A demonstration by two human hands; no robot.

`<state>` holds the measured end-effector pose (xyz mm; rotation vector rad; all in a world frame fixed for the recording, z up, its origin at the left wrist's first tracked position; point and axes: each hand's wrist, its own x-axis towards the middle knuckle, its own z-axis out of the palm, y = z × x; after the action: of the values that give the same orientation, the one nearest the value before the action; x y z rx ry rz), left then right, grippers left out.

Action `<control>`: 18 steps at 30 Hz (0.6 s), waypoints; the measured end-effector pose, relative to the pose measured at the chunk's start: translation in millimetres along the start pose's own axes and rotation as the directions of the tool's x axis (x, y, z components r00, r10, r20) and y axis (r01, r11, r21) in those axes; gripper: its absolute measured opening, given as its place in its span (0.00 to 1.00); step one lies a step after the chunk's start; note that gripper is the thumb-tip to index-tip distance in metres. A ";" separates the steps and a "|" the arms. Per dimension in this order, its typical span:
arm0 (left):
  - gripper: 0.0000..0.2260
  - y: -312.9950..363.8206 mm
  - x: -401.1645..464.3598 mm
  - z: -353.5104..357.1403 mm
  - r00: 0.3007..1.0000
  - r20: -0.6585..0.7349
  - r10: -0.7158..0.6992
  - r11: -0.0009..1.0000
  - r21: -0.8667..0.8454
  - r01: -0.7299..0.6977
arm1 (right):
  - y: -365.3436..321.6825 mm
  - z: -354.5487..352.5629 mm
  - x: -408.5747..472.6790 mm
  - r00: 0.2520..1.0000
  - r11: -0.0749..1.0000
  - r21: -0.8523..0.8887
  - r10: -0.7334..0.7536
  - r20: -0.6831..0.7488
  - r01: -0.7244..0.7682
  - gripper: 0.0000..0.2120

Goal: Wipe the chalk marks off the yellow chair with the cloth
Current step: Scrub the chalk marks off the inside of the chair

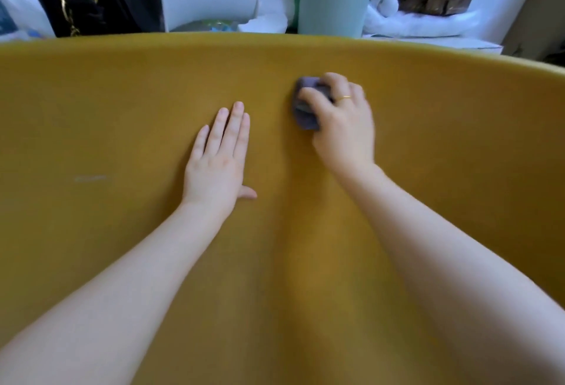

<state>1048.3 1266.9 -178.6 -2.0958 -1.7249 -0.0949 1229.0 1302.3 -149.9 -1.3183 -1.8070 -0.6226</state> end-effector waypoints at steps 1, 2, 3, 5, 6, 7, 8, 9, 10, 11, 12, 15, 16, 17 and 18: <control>0.57 1.6 0.1 -1.4 1.000 0.020 -0.003 1.000 0.005 0.003 | 19.5 -10.9 -6.3 0.998 0.997 -0.032 0.066 -0.019 -0.067 0.18; 0.56 2.9 -0.3 -0.8 1.000 0.024 -0.011 1.000 0.019 0.011 | 39.2 -22.3 -14.7 0.991 0.990 -0.058 0.129 -0.048 -0.131 0.18; 0.56 3.8 -1.7 0.3 1.000 0.022 -0.017 1.000 0.020 0.017 | 56.3 -33.5 -23.9 0.983 0.981 -0.089 0.166 -0.078 -0.173 0.19; 0.54 3.7 -6.1 3.4 1.000 0.020 -0.022 0.999 -0.029 0.023 | 74.9 -49.4 -38.3 0.974 0.964 -0.163 0.190 -0.119 -0.208 0.19; 0.53 3.9 -7.4 4.3 0.999 0.025 -0.025 0.998 -0.053 0.027 | 76.3 -51.1 -41.6 0.968 0.956 -0.179 0.212 -0.134 -0.234 0.19; 0.52 4.1 -8.1 5.1 0.999 0.026 -0.027 0.997 -0.072 0.028 | 73.2 -49.3 -41.8 0.955 0.945 -0.168 0.256 -0.153 -0.280 0.19; 0.52 5.0 -8.1 5.4 0.999 0.022 -0.026 0.995 -0.091 0.028 | 66.6 -44.7 -39.9 0.932 0.930 -0.134 0.318 -0.173 -0.342 0.20; 0.53 6.1 -7.6 5.5 0.999 0.020 -0.027 0.993 -0.110 0.029 | 57.7 -37.8 -37.4 0.903 0.911 -0.082 0.385 -0.189 -0.405 0.20; 0.54 7.0 -7.1 6.5 0.999 0.017 -0.028 0.992 -0.123 0.030 | 47.0 -30.4 -34.7 0.877 0.892 -0.021 0.440 -0.196 -0.452 0.20; 0.55 7.6 -7.0 8.0 0.999 0.013 -0.031 0.991 -0.128 0.033 | 35.5 -22.3 -32.4 0.861 0.881 0.033 0.469 -0.197 -0.473 0.20; 0.55 7.8 -6.9 9.1 1.000 0.006 -0.030 0.991 -0.128 0.030 | 23.5 -14.1 -30.7 0.858 0.878 0.069 0.478 -0.188 -0.474 0.21; 0.56 7.2 -5.2 13.7 1.000 -0.016 -0.027 0.992 -0.121 0.025 | -14.3 9.9 -28.7 0.876 0.880 0.113 0.472 -0.099 -0.461 0.24; 0.57 7.5 -5.2 13.8 0.999 -0.021 -0.030 0.992 -0.127 0.027 | -26.3 16.0 -29.0 0.888 0.886 0.130 0.455 -0.063 -0.445 0.25; 0.57 7.4 -5.4 14.4 0.999 -0.025 -0.031 0.991 -0.133 0.027 | -37.2 20.6 -30.4 0.906 0.897 0.151 0.424 -0.023 -0.416 0.25; 0.58 7.5 -5.2 15.8 0.999 -0.033 -0.032 0.990 -0.137 0.027 | -46.0 24.4 -33.2 0.930 0.914 0.174 0.367 0.026 -0.366 0.24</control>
<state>1050.9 1266.8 -196.6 -2.1514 -1.7750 -0.2640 1182.7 1287.3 -187.9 -1.4784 -1.5123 -0.2561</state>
